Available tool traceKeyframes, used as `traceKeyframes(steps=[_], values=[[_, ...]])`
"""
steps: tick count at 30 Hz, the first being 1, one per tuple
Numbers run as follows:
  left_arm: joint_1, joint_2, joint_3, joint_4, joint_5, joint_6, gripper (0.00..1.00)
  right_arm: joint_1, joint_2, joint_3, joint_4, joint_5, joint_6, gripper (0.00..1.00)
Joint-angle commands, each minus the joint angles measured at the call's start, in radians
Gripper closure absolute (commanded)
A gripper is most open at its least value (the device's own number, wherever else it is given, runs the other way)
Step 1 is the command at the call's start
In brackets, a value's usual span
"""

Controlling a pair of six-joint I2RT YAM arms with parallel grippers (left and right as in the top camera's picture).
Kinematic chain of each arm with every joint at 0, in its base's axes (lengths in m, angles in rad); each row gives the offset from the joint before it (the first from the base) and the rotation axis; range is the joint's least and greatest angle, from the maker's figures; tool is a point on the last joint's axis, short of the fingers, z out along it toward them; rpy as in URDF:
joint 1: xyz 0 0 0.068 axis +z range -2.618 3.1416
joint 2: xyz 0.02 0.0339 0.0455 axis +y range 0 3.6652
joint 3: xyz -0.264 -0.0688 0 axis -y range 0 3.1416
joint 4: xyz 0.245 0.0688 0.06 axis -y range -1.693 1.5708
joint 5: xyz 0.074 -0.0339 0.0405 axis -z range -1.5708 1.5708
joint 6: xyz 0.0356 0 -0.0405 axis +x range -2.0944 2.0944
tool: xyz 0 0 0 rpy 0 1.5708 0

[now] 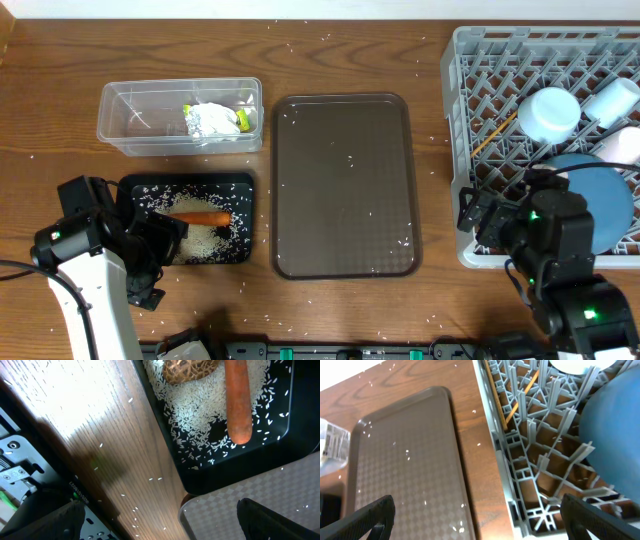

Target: Sort waste into correct bins and load items into the dishwasher rack

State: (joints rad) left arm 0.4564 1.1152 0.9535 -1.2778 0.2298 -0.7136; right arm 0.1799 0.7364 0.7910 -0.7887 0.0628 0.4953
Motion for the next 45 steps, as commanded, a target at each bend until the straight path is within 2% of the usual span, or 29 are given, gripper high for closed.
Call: traceKeyframes(steps=[1,4,38,42,45], values=[[0.005,0.002,0.0,-0.003,-0.01,-0.01,0.02,0.004,-0.004,-0.052,0.049,0.016,0.059,0.01],[0.005,0.002,0.0,-0.003,-0.01,-0.01,0.02,0.004,0.006,-0.076,0.078,0.016,0.058,0.01],[0.005,0.002,0.0,-0.003,-0.01,-0.01,0.02,0.001,0.006,-0.08,-0.072,0.04,0.057,0.01],[0.005,0.002,0.0,-0.003,-0.01,-0.01,0.02,-0.002,-0.038,-0.094,-0.051,0.046,0.023,0.01],[0.005,0.002,0.0,-0.003,-0.01,-0.01,0.02,-0.002,-0.111,-0.152,0.054,0.036,-0.05,0.01]])
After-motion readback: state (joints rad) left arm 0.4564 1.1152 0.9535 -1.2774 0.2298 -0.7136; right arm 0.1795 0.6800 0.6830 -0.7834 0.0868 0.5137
